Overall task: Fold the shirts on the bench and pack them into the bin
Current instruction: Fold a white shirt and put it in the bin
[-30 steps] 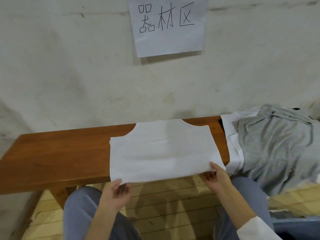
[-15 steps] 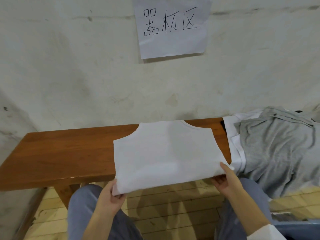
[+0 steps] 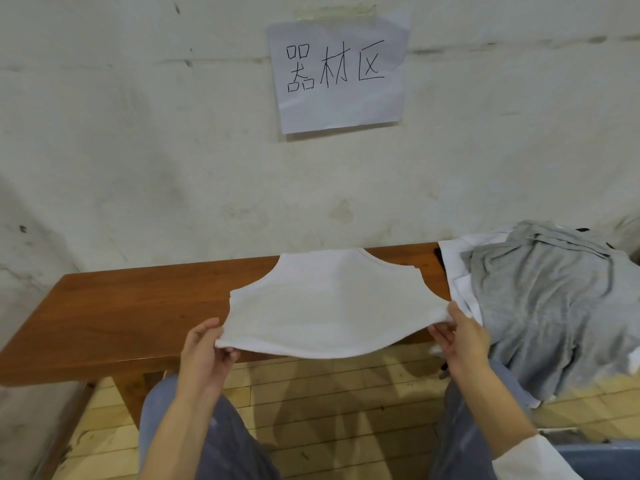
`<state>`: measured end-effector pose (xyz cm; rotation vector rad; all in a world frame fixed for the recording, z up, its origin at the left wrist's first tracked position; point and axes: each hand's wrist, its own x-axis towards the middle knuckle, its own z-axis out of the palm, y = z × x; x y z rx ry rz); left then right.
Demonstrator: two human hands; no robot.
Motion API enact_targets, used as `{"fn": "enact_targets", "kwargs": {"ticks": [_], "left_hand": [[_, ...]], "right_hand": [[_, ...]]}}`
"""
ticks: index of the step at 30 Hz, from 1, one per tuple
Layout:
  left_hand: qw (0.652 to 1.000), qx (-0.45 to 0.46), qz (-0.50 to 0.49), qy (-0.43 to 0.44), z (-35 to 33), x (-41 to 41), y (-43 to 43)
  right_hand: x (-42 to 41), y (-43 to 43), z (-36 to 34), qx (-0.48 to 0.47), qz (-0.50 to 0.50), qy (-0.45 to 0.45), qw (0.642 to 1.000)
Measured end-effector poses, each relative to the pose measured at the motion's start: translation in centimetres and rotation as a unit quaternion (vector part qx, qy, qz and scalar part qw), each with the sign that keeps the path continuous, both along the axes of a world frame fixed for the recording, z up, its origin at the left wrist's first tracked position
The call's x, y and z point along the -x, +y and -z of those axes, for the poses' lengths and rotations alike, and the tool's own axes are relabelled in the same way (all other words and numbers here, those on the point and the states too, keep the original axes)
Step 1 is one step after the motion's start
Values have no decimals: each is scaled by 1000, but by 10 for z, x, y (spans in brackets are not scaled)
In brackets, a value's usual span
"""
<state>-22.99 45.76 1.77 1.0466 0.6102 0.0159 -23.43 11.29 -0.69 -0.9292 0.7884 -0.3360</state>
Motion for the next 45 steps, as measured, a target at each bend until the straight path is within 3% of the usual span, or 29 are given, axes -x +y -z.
{"fn": "enact_targets", "kwargs": {"ticks": [3, 9, 18, 24, 32, 34, 36, 37, 38, 40, 41, 42, 44, 45], "left_hand": [[999, 20, -30, -13, -15, 10, 5], [985, 143, -91, -21, -36, 31, 14], [983, 150, -106, -33, -41, 29, 6], [981, 150, -118, -34, -49, -16, 5], [966, 215, -135, -57, -33, -157, 4], [982, 140, -109, -66, -1, -172, -7], [991, -93, -33, -87, 34, -167, -27], [964, -243, 33, -102, 53, -162, -36], [912, -378, 113, -113, 67, -156, -43], [748, -605, 260, -83, 89, -146, -49], [659, -686, 301, -64, 98, -143, -48], [596, -733, 326, -43, 102, -141, -47], [547, -763, 343, -6, 104, -137, -46], [548, -762, 345, -1, 103, -132, -47]], "right_hand": [[13, 2, -10, 23, 45, -8, 999], [37, 0, -39, 29, 112, -23, 993], [37, -4, -53, 41, 90, -49, 994], [-18, -10, -60, 51, 45, -58, 996], [-165, 3, -63, 43, -36, -71, 996], [-173, 18, -34, 151, -62, -7, 987], [-164, 39, 3, 321, -126, 55, 937], [-157, 50, 22, 396, -180, 82, 897], [-151, 58, 39, 466, -237, 112, 845], [-143, 66, 66, 601, -332, 172, 706], [-139, 66, 74, 650, -362, 195, 639], [-136, 65, 78, 680, -375, 209, 594], [-130, 62, 80, 707, -380, 223, 554], [-126, 61, 79, 713, -383, 224, 543]]}}
